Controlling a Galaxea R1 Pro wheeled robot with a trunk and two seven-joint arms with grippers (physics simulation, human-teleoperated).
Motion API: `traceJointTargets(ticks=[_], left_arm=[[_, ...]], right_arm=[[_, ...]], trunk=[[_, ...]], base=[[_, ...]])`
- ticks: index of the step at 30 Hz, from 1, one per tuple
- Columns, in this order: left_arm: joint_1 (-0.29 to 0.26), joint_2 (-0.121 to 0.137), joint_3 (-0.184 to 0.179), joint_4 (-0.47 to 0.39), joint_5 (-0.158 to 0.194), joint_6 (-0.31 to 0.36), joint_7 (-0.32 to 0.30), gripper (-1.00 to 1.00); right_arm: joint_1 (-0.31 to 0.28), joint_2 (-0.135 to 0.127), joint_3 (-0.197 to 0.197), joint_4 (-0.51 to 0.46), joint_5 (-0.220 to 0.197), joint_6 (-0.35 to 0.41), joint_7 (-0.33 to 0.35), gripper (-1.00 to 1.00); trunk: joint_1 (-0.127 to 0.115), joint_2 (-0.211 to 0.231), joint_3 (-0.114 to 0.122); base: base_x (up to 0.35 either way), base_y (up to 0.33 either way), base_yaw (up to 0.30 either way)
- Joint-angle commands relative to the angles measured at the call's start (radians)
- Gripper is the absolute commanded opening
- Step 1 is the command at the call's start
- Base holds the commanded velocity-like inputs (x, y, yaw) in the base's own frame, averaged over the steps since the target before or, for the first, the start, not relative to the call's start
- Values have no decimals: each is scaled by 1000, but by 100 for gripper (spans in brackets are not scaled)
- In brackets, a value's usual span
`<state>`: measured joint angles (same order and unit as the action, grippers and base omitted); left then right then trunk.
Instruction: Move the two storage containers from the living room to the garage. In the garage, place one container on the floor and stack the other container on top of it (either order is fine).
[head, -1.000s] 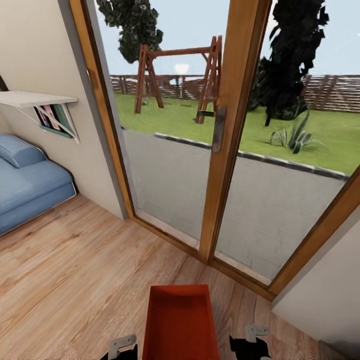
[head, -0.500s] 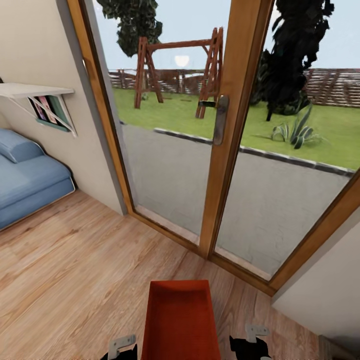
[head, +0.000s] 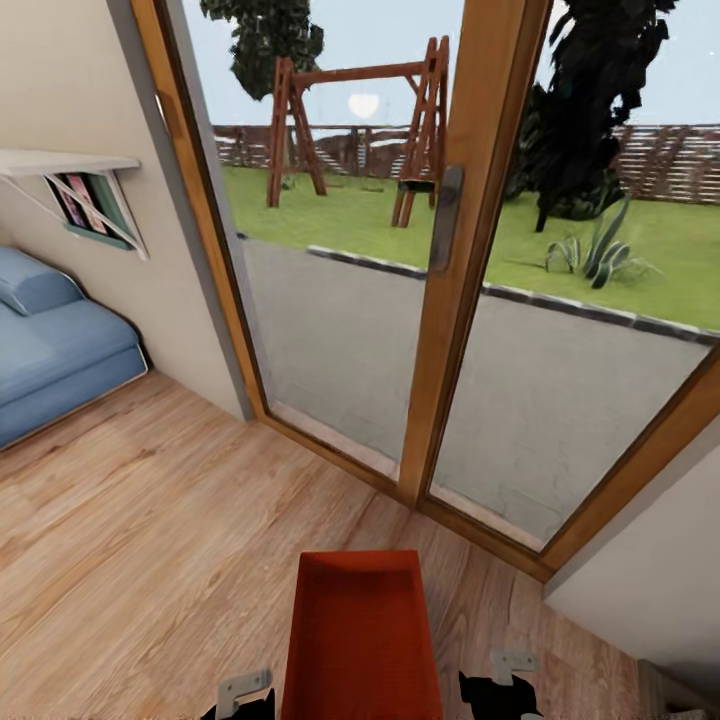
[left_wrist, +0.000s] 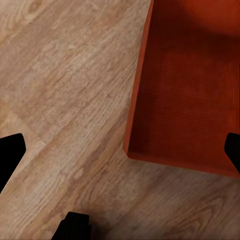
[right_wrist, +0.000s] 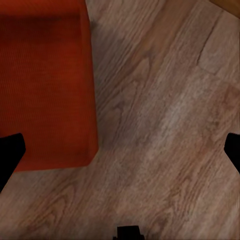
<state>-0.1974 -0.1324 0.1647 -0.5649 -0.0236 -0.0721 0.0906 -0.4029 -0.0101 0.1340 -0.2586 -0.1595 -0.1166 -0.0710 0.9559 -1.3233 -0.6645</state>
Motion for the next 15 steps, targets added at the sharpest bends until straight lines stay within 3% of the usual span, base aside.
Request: traceJointTargets(ticks=[1, 15], left_arm=[[-1, -1, 4, 0, -3, -3, 0, 100], [-1, -2, 6, 0, -3, -6, 1, 100]], right_arm=[[-1, -1, 9, 1, -10, -3, -4, 100], [-1, -1, 9, 0, -11, -4, -4, 100]], trunk=[[4, -8, -6], [58, -106, -72]], base=[[0, 0, 0], [0, 0, 0]])
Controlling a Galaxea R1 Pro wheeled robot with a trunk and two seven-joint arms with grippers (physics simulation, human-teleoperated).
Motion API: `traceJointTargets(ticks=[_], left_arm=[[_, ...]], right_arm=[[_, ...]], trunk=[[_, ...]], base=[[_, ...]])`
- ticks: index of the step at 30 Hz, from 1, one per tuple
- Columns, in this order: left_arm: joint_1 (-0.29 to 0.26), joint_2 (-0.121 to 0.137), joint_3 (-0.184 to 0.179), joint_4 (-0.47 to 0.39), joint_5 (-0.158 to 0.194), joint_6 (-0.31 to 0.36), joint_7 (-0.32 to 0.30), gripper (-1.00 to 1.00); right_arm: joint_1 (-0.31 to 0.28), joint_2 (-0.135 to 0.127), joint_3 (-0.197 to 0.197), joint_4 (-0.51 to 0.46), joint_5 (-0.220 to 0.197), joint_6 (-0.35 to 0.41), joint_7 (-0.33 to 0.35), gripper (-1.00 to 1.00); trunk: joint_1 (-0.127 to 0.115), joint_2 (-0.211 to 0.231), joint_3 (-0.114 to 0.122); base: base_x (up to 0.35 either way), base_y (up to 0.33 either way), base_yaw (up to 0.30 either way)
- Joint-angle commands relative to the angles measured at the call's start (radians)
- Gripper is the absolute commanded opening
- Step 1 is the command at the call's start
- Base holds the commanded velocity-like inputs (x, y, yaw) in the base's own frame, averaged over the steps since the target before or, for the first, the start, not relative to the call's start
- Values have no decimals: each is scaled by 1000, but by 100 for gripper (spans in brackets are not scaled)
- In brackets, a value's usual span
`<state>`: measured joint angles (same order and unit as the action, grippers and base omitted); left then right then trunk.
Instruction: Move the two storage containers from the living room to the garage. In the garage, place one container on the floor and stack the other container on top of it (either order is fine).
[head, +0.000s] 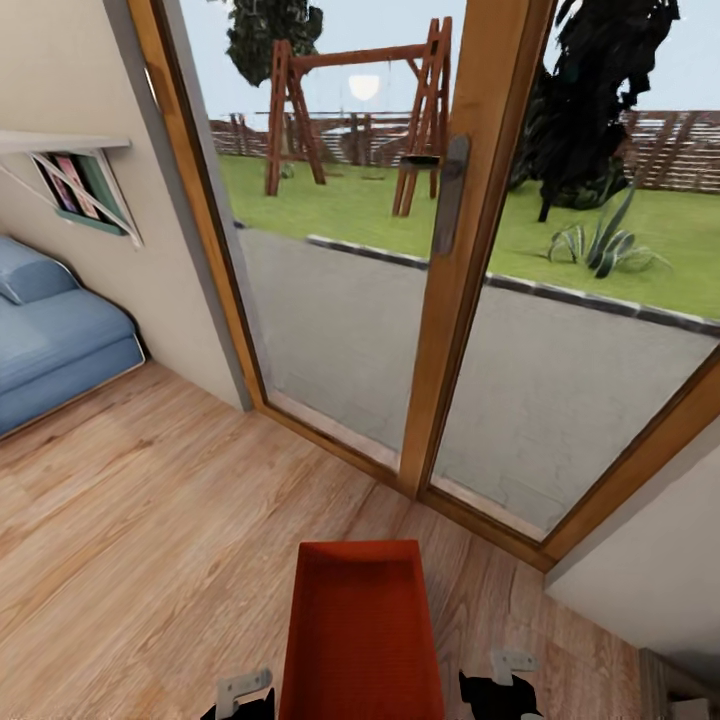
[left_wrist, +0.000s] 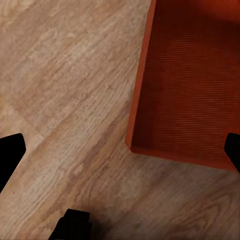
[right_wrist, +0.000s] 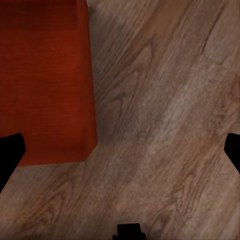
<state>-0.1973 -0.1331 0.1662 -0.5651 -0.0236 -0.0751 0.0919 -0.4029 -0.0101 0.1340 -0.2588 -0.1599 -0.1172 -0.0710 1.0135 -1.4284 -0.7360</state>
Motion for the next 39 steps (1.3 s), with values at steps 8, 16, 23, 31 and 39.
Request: traceJointTargets(ticks=[8, 16, 23, 31, 39], left_arm=[[-1, -2, 4, 0, -3, -3, 0, 100], [-1, -2, 4, 0, -3, -4, 0, 100], [-1, -2, 3, 0, -3, -3, 0, 100], [-1, 2, 3, 1, -3, -2, 0, 100], [-2, 8, -3, -13, 1, 4, -9, 100]], right_arm=[[-1, -1, 9, 1, -10, -3, -4, 100], [-1, -1, 9, 0, -10, -3, -4, 100], [-1, -1, 9, 1, -10, -2, -4, 100], [-1, -4, 10, -8, 6, 0, -5, 100], [-2, -8, 9, -97, 10, 0, -6, 100]], trunk=[[31, -57, -39], [61, -113, -77], [88, -162, -110], [119, -218, -149], [150, -274, -182]], base=[[0, 0, 0], [0, 0, 0], [0, 0, 0], [0, 0, 0], [0, 0, 0]])
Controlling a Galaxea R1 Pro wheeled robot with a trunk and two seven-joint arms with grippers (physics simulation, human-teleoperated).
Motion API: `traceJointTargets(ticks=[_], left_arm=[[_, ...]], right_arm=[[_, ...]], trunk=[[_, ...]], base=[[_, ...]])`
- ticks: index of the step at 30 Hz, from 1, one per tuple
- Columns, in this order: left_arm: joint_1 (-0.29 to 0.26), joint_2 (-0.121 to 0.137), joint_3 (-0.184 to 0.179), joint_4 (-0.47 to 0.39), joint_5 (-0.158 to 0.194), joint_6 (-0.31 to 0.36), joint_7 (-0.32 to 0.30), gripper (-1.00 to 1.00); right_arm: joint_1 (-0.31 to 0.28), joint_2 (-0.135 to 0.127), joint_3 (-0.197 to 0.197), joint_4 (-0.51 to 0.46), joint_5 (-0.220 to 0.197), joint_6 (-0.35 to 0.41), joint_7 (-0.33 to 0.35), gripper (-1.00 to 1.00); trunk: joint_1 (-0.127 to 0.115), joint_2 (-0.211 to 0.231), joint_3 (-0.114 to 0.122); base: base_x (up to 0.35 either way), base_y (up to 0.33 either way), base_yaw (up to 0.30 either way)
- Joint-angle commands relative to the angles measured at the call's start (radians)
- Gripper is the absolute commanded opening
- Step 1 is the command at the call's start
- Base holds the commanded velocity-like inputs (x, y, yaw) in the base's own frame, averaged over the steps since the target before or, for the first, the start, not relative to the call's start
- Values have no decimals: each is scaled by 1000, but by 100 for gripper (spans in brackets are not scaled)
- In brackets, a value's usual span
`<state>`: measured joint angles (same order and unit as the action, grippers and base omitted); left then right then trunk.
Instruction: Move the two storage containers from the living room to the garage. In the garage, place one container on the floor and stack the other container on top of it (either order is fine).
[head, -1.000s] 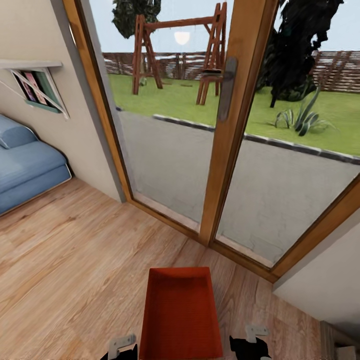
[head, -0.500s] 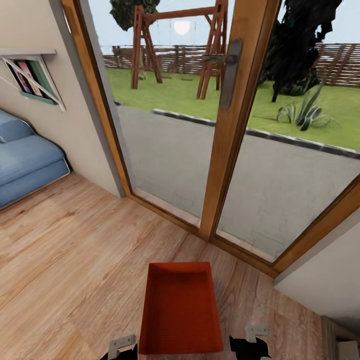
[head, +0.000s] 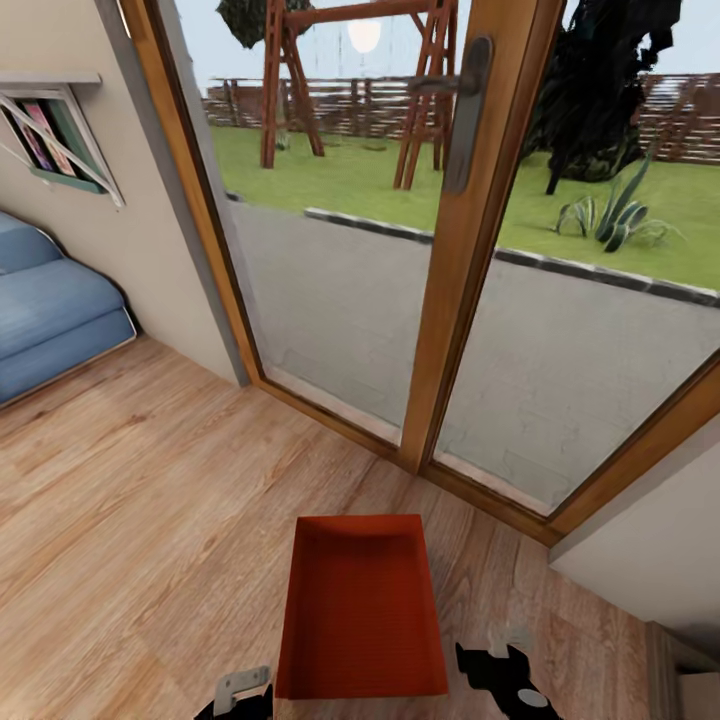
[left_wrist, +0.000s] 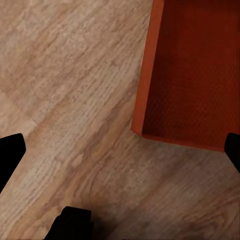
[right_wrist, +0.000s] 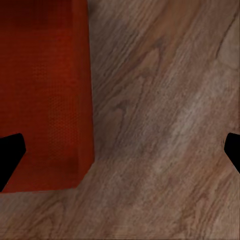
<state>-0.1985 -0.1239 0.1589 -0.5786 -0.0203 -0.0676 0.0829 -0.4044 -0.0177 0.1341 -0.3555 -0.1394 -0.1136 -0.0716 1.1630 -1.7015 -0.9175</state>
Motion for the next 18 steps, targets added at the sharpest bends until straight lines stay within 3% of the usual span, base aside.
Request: traceJointTargets(ticks=[1, 4, 8, 16, 18], left_arm=[[-3, -2, 4, -4, -1, -2, 0, 100], [-24, -7, 3, -43, 0, 39, -3, 100], [-54, -11, 1, -154, 0, 150, -5, 100], [-146, -33, -4, -205, -3, 175, -17, 100], [-204, -35, -4, -202, -4, 180, -44, 100]], right_arm=[[-1, -1, 9, -8, -10, -3, -5, 100], [-10, -1, 8, -24, -7, -3, -5, 100], [-20, -2, 8, -63, -5, -1, -7, 100], [-77, -2, 7, -72, -7, 4, -14, 100], [-92, -2, 7, -72, -8, 5, -16, 100]], trunk=[[4, -8, -4], [15, -29, -14], [31, -57, -26], [61, -113, -51], [69, -127, -57]], base=[[0, 0, 0], [0, 0, 0], [0, 0, 0], [0, 0, 0], [0, 0, 0]])
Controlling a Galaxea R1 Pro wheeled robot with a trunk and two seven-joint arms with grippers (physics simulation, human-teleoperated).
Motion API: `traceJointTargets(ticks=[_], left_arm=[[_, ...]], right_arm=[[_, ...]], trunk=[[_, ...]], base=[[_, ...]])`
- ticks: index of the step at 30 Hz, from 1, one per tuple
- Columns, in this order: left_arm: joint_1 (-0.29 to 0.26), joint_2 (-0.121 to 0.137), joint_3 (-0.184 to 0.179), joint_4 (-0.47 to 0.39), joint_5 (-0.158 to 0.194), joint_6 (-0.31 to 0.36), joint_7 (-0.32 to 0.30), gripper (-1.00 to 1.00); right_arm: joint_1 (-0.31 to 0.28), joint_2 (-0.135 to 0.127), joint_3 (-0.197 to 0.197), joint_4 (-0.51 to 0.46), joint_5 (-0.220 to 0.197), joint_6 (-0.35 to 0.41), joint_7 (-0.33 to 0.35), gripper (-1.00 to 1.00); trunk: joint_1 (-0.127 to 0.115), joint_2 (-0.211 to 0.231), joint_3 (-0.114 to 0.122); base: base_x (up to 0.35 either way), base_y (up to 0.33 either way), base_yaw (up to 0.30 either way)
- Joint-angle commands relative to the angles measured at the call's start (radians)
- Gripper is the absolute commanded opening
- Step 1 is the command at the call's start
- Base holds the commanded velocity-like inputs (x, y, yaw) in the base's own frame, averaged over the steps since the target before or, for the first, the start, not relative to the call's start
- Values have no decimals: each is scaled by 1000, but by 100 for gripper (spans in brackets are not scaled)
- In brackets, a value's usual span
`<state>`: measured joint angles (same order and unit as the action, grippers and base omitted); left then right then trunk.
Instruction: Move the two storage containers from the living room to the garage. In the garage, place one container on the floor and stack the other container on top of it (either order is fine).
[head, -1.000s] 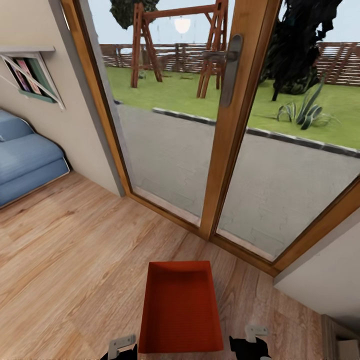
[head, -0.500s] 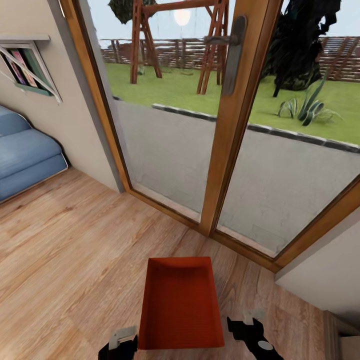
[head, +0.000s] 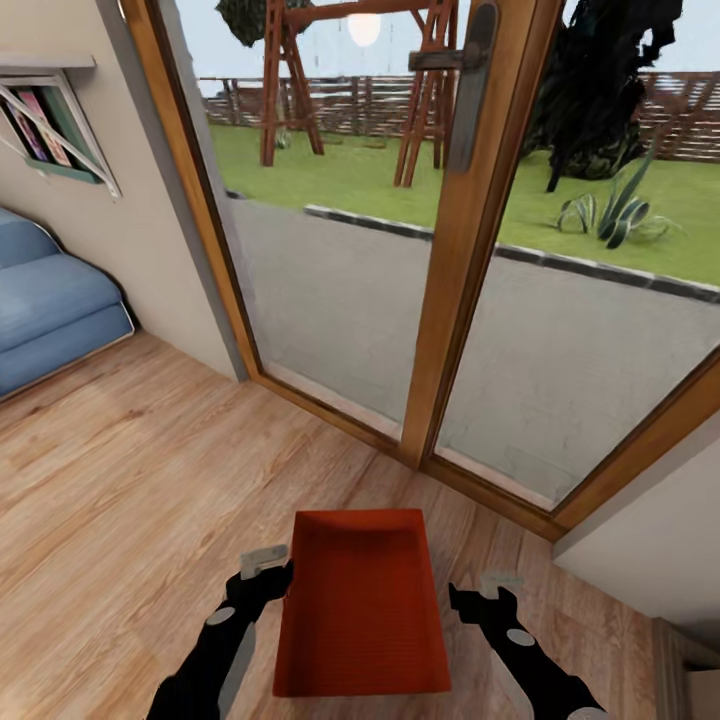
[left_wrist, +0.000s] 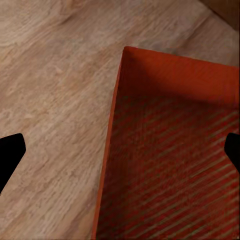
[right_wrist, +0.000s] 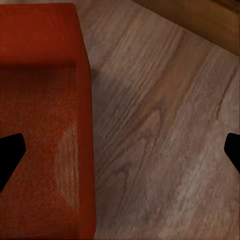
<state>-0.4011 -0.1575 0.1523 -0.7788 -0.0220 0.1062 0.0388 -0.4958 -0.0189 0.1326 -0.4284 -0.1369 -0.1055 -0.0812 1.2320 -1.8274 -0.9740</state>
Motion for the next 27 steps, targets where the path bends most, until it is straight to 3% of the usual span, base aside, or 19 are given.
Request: traceJointTargets(ticks=[1, 7, 19, 23, 27], left_arm=[[-12, -1, 3, -1, -3, 15, -3, 100], [-33, 0, 4, 29, -3, 57, -11, 100], [-35, 9, 9, 89, -5, 56, -7, 100], [-35, 9, 9, 102, -3, 55, -12, 100], [-22, -9, 20, 117, -1, 56, -21, 100]], right_arm=[[-3, -1, 8, 0, -10, -4, -6, 100], [-9, -2, 9, 3, -10, -8, 3, 100], [-9, -3, 7, -1, -8, -8, 0, 100], [-9, -3, 8, 0, -6, -15, 0, 100], [-10, 17, 6, 8, -3, -14, 1, 100]], trunk=[[4, -8, -4], [27, -50, -23], [73, -134, -60], [73, -134, -60], [73, -134, -61]], base=[[0, 0, 0], [0, 0, 0], [0, 0, 0], [0, 0, 0], [0, 0, 0]])
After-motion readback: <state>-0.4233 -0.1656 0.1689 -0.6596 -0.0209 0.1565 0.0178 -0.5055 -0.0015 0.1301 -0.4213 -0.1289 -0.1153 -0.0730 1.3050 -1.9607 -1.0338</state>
